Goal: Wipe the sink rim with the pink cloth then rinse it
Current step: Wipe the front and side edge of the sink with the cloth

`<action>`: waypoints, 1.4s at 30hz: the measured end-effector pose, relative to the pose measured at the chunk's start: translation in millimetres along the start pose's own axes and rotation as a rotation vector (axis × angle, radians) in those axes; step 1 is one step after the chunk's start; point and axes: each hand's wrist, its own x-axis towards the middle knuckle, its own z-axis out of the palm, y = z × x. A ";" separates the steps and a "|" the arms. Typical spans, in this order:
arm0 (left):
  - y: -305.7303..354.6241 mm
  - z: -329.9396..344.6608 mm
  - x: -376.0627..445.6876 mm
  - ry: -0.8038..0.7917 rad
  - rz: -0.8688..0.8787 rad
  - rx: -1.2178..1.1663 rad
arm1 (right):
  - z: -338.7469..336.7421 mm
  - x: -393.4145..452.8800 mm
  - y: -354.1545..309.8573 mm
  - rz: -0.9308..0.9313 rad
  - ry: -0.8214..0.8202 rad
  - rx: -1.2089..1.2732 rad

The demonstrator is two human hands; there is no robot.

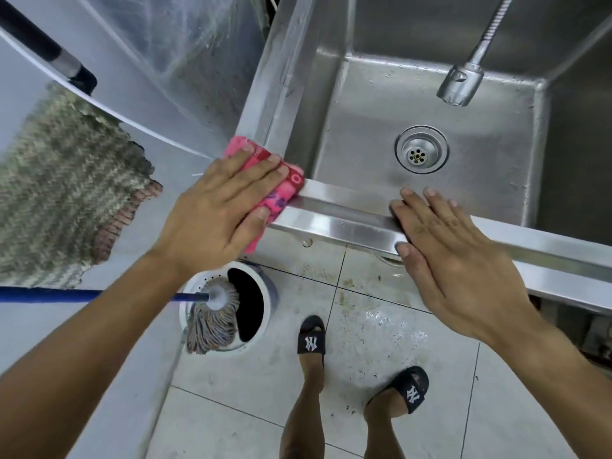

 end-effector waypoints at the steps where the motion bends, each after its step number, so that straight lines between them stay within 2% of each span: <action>1: -7.6 -2.9 2.2 -0.009 -0.016 -0.016 | 2.1 7.8 -8.6 -0.026 -0.004 -0.004; 4: 21.1 -0.2 7.3 0.068 -0.292 -0.105 | 12.7 36.8 -44.0 -0.089 -0.006 -0.012; 6: 53.4 7.2 -2.0 0.114 -0.394 -0.125 | 19.0 54.0 -66.1 -0.106 -0.006 -0.005; 9: 63.0 5.3 -10.9 0.078 -0.325 -0.117 | 22.8 65.8 -77.8 -0.077 0.037 0.052; 14: 1.4 -7.9 63.9 -0.057 -0.199 -0.064 | 24.9 67.8 -79.1 -0.047 0.086 0.067; 17: 2.1 -4.1 63.8 -0.035 -0.245 -0.087 | 24.9 69.1 -79.3 -0.030 0.072 0.086; 20: 29.3 -5.1 13.1 -0.015 -0.316 -0.145 | 23.6 67.5 -74.2 -0.062 0.053 0.080; 22: 33.7 -6.1 -3.5 -0.024 -0.304 -0.156 | 22.8 67.5 -72.4 -0.082 0.036 0.065; 28: -25.2 -9.8 73.1 -0.084 -0.151 -0.161 | 19.2 75.3 -69.2 -0.155 -0.080 -0.006; 32: -16.3 -4.6 70.9 -0.031 -0.187 -0.163 | 19.3 82.3 -68.2 -0.195 -0.101 -0.003; 37: 18.7 -10.3 -2.2 -0.046 -0.227 -0.209 | 22.1 77.7 -68.0 -0.204 -0.016 0.052; 42: -12.5 -5.9 60.3 -0.076 -0.129 -0.102 | 27.8 77.8 -69.3 -0.225 0.100 0.112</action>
